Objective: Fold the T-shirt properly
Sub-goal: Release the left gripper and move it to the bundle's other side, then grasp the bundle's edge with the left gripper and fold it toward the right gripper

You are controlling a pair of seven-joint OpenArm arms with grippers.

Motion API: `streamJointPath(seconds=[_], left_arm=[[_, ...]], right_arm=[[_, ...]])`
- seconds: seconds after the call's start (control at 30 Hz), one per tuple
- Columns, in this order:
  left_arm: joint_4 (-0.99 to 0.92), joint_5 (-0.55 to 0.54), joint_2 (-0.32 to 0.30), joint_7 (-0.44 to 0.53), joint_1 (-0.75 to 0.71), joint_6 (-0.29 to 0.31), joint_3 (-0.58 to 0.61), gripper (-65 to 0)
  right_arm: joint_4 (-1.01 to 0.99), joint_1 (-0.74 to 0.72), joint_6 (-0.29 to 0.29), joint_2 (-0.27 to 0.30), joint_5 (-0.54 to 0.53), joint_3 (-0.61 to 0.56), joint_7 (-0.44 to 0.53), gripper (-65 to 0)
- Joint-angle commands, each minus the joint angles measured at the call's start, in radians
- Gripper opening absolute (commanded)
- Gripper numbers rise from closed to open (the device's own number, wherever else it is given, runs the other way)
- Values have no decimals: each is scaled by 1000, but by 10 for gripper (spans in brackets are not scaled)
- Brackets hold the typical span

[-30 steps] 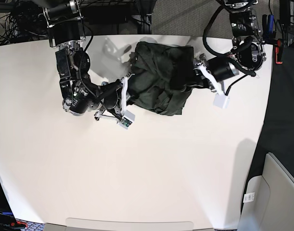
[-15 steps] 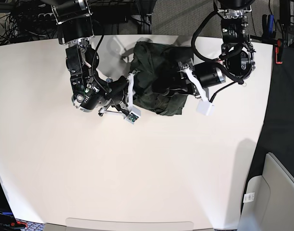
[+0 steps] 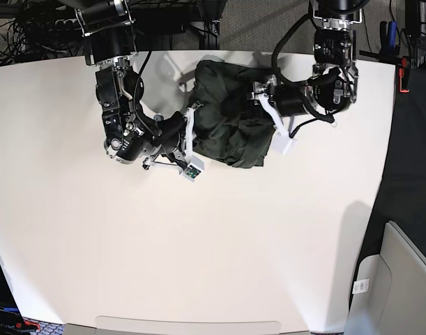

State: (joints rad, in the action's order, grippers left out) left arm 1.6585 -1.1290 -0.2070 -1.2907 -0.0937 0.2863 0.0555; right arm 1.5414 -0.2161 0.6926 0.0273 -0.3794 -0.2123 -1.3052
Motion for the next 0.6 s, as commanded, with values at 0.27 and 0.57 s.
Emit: streamJointPath(seconds=[0.27, 0.57], left_arm=[[45, 2, -187, -4, -33, 3, -16, -448], [176, 2, -262, 3, -105, 0, -29, -448]], right_arm=[[12, -21, 6, -3, -7, 4, 9, -597], [12, -22, 6, -3, -7, 4, 9, -597]])
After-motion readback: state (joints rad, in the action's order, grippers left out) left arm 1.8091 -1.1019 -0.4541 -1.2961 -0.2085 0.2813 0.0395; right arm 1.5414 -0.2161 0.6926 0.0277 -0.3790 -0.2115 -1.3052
